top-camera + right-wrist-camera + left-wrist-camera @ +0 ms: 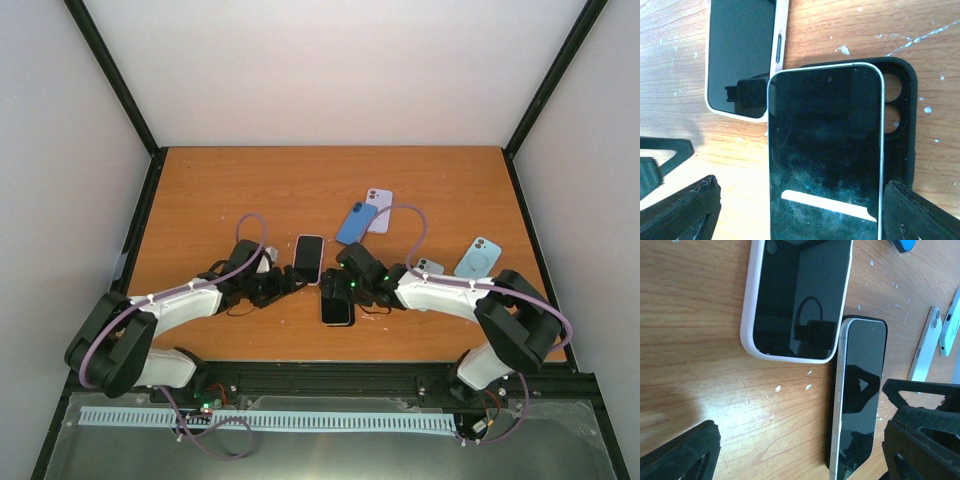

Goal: Put the phone into the phone case

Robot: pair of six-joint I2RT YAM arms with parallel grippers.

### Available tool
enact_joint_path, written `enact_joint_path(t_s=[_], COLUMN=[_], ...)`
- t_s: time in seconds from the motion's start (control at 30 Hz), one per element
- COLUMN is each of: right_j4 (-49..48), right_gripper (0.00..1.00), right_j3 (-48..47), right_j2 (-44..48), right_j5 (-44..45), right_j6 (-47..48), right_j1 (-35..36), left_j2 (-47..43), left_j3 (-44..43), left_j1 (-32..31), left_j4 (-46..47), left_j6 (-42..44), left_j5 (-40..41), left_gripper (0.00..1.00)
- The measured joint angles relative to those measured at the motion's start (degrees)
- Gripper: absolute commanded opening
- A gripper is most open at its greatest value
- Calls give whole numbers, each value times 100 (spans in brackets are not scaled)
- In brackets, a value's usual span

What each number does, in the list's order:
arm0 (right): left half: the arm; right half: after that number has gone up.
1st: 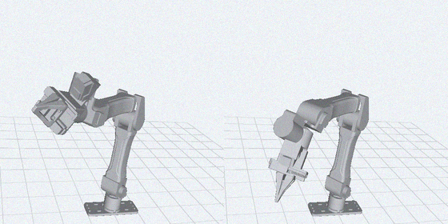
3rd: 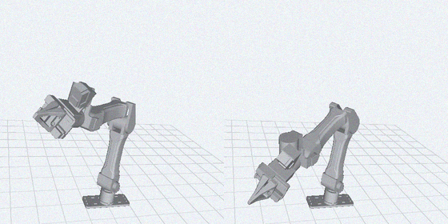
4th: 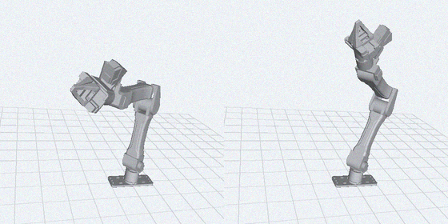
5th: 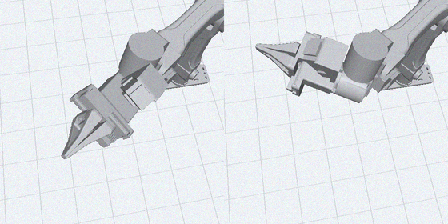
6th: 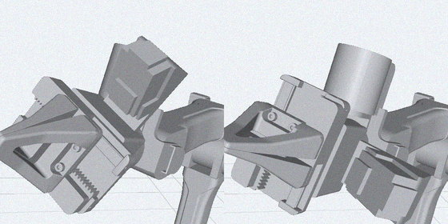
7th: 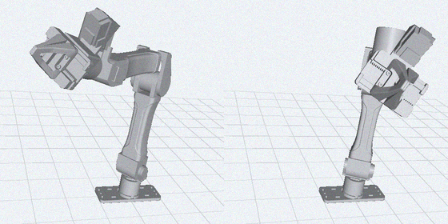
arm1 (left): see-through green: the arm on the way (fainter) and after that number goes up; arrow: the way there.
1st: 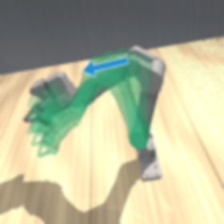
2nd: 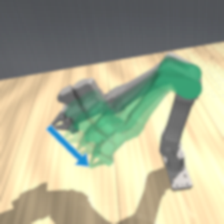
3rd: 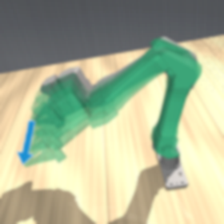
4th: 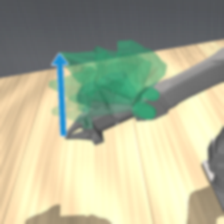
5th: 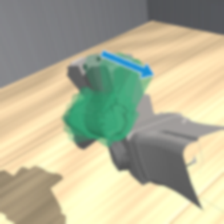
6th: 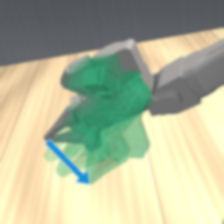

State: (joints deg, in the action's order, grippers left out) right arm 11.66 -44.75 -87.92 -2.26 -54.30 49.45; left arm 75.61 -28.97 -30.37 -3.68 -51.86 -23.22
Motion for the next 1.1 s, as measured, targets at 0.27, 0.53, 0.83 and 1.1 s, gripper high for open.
enact_joint_path(t_s=[0.27,0.53,0.83,1.1], right_j4=[-28,-229,-745,-1224], right_gripper=[59,41,35,28], right_j3=[221,975,1414,1665], right_j2=[485,730,730,730], right_j5=[7,-70,-452,-734], right_j6=[391,549,527,424], right_j1=[-157,-393,-411,-411], left_j2=[437,1182,1447,1707], left_j3=[-59,-348,-431,-560], left_j1=[-409,-673,-743,-848], left_j4=[337,732,896,1082], left_j6=[-59,-188,-293,-341], left_j5=[-197,-337,-361,-494], left_gripper=[71,53,31,14])
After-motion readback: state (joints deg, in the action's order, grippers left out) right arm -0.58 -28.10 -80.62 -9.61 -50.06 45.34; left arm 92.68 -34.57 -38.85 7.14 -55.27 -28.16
